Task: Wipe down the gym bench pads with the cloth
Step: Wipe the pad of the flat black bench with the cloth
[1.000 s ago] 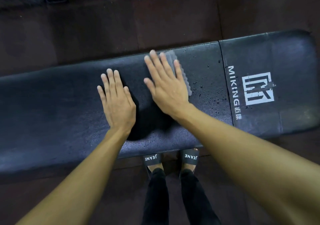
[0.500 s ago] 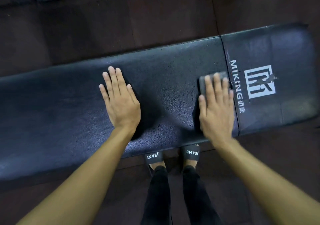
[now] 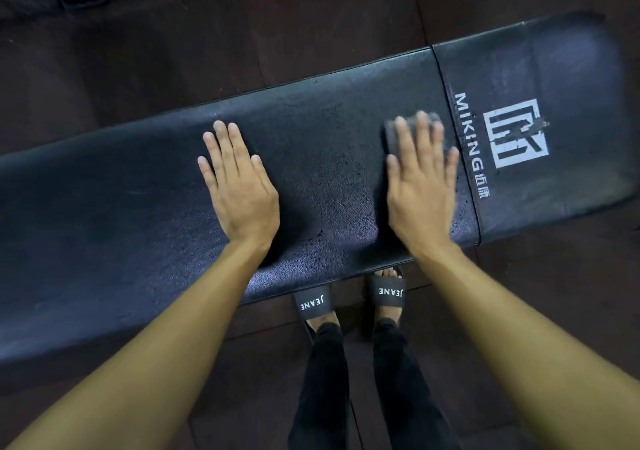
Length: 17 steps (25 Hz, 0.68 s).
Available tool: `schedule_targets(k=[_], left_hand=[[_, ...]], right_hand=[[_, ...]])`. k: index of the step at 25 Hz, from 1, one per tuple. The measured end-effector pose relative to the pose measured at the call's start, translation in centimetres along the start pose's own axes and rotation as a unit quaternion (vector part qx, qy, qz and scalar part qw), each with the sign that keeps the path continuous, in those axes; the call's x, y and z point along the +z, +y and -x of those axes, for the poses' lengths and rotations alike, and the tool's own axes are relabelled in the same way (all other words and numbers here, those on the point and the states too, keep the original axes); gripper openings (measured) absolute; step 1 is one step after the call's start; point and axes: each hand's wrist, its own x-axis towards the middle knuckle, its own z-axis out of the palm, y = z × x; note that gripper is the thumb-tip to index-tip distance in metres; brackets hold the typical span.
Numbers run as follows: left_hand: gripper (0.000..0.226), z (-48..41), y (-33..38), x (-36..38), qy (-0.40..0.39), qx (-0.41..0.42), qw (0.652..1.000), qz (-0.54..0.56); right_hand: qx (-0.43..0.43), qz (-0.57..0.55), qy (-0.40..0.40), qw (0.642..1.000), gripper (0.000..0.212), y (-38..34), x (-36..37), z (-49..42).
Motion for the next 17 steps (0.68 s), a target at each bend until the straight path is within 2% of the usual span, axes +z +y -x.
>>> schedule_targets(k=[2, 3, 6, 8, 12, 17], left_hand=[[0.054, 0.1, 0.1, 0.1, 0.001, 0.000, 1.000, -0.007], [0.054, 0.1, 0.2, 0.2, 0.003, -0.001, 1.000, -0.008], [0.054, -0.6, 0.1, 0.1, -0.006, -0.003, 1.000, 0.003], [0.053, -0.9, -0.2, -0.1, -0.018, 0.006, 0.999, 0.029], [0.054, -0.8, -0.5, -1.2, -0.053, 0.021, 0.994, 0.092], [0.055, -0.6, 1.1, -1.3, -0.047, -0.029, 0.995, 0.080]], right_hand=[[0.034, -0.003, -0.001, 0.999, 0.053, 1.1, 0.3, 4.7], [0.018, 0.001, -0.013, 1.000, 0.053, 0.5, 0.9, 7.3], [-0.137, 0.007, -0.031, 0.990, 0.052, -4.4, 3.1, 12.2], [-0.190, -0.005, -0.013, 0.982, 0.050, -7.4, 3.8, 10.8], [-0.183, -0.011, -0.005, 0.983, 0.048, -7.8, 3.2, 4.3], [-0.127, -0.009, -0.002, 0.992, 0.049, -0.9, 0.7, 0.0]])
